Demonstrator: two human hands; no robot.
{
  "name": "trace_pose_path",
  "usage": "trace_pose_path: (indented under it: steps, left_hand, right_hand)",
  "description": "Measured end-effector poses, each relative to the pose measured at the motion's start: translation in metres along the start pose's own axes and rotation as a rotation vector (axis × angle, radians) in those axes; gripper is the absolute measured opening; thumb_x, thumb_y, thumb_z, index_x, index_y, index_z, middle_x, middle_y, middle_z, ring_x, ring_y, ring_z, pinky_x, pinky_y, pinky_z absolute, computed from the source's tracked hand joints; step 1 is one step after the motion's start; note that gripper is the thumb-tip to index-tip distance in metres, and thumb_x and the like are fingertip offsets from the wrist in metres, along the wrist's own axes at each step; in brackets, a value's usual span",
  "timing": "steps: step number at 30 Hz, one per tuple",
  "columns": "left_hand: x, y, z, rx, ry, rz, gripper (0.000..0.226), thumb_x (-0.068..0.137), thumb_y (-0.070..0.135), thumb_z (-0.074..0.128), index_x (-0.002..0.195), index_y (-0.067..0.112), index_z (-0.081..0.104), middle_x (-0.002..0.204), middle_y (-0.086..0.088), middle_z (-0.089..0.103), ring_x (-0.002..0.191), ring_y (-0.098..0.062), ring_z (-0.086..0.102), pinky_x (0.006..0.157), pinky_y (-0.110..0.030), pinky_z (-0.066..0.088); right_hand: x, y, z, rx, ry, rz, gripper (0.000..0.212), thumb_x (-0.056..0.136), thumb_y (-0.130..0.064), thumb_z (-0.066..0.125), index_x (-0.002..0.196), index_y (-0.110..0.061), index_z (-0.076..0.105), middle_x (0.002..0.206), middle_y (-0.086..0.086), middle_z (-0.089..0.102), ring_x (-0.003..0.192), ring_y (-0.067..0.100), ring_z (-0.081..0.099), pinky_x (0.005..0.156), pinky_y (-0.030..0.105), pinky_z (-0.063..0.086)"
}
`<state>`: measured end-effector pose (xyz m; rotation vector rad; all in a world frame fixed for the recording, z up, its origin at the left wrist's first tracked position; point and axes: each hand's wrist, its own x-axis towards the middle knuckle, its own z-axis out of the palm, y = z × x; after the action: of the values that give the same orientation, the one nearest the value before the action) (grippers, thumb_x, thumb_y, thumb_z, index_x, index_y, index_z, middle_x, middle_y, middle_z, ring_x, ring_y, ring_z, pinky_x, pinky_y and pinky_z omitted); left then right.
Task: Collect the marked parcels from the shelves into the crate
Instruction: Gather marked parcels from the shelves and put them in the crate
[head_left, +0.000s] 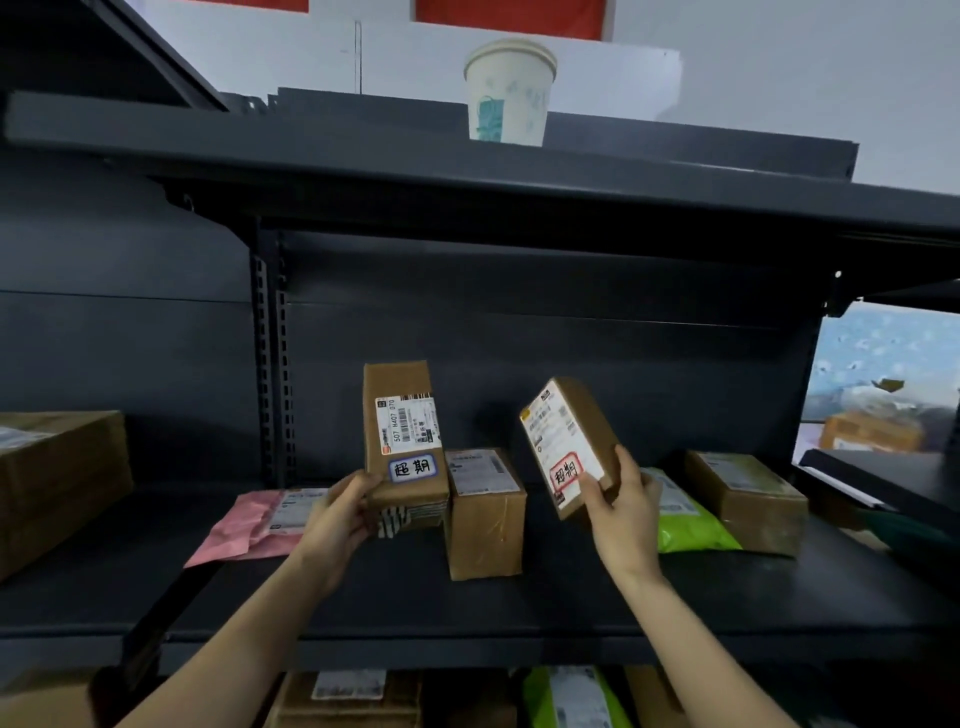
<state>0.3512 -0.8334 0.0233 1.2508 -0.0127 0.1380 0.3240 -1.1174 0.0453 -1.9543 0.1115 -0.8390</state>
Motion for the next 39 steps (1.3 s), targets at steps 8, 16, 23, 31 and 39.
trace_pose_path:
  steps: [8,16,23,31,39]
  left_hand:
    - [-0.014,0.029,0.030,0.022,-0.108,0.148,0.020,0.087,0.026,0.060,0.107,0.026,0.064,0.110,-0.006,0.068,0.104,-0.020,0.063,0.076,-0.030,0.050]
    - [-0.024,0.035,0.046,0.073,-0.185,0.157,0.020,0.085,0.027,0.060,0.104,0.032,0.066,0.111,0.000,0.068,0.111,-0.019,0.058,0.094,-0.038,0.046]
    - [-0.025,0.033,0.035,0.091,-0.242,0.162,0.032,0.088,0.019,0.057,0.113,0.040,0.060,0.113,0.009,0.069,0.107,-0.010,0.061,0.085,-0.027,0.046]
    - [-0.030,0.038,0.030,0.168,-0.304,0.273,0.040,0.089,0.008,0.054,0.111,0.041,0.059,0.111,0.010,0.071,0.103,-0.006,0.066,0.074,-0.014,0.054]
    - [-0.029,0.040,0.029,0.182,-0.296,0.287,0.040,0.089,0.008,0.054,0.114,0.039,0.056,0.110,0.009,0.071,0.104,-0.008,0.065,0.074,-0.016,0.055]
  right_hand:
    - [0.000,-0.036,-0.003,0.407,-0.037,0.042,0.047,0.090,-0.028,0.058,0.134,-0.023,0.042,0.125,0.008,0.054,0.106,0.017,0.055,0.091,0.036,0.049]
    - [-0.009,-0.052,0.008,0.873,-0.214,0.277,0.046,0.090,-0.021,0.058,0.133,-0.020,0.043,0.122,0.006,0.057,0.112,0.025,0.056,0.077,0.032,0.050]
    - [-0.013,-0.038,0.009,0.690,-0.338,0.226,0.039,0.093,-0.025,0.053,0.132,-0.026,0.046,0.127,0.000,0.057,0.116,0.017,0.051,0.103,0.038,0.038]
    - [-0.014,-0.030,0.015,0.445,-0.312,0.073,0.042,0.094,-0.017,0.052,0.134,-0.024,0.045,0.104,-0.017,0.059,0.090,-0.009,0.051,0.070,0.011,0.039]
    - [-0.016,-0.028,0.015,0.380,-0.275,0.019,0.041,0.093,-0.015,0.053,0.132,-0.025,0.047,0.104,-0.018,0.058,0.091,-0.011,0.050,0.073,0.009,0.038]
